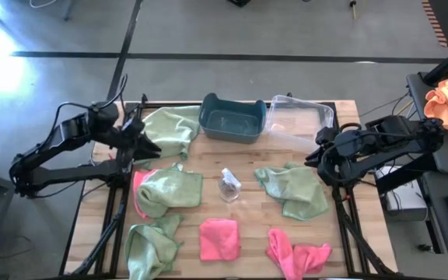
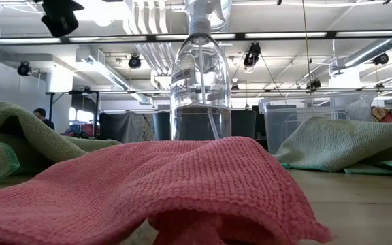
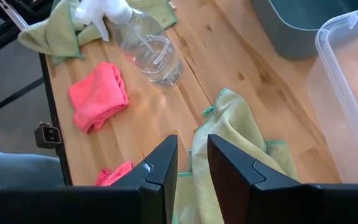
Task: Sort microfiber towel by color & place in baskets
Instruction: Put the top left green microfiber cloth into the blue bin
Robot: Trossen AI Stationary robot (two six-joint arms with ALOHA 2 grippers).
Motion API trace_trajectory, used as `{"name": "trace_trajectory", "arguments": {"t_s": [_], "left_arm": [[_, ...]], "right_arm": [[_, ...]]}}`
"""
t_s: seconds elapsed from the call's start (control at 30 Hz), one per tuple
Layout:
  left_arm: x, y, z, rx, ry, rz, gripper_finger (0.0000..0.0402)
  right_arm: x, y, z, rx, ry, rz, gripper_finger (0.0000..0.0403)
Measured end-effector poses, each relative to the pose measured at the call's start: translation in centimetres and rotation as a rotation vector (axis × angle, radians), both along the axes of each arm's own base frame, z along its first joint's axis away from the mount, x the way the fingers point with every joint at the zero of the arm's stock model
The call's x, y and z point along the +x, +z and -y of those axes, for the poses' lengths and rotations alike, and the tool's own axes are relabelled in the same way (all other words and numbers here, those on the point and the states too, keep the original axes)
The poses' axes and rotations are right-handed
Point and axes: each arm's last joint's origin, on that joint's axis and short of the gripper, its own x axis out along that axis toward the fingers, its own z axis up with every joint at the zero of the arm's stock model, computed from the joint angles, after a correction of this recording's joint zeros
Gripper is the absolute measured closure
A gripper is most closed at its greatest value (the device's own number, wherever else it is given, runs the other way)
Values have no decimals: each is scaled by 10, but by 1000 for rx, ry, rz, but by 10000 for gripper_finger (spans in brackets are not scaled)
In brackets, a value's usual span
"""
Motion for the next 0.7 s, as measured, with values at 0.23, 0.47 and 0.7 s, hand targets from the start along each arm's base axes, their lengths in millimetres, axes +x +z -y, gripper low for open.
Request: {"name": "trace_trajectory", "arguments": {"t_s": [0.23,0.47,0.7], "left_arm": [[-6,-1,-9,287,241,-213,274],[-15,-19,-12,352,346,-512,274],[-4,-32,-19,367,389,-635,274]], "right_arm": [[0,0,0,0,0,0,321],[0,0,0,-1,0,-1,321],[-1,-1,0,-7,2,-16,321]]}}
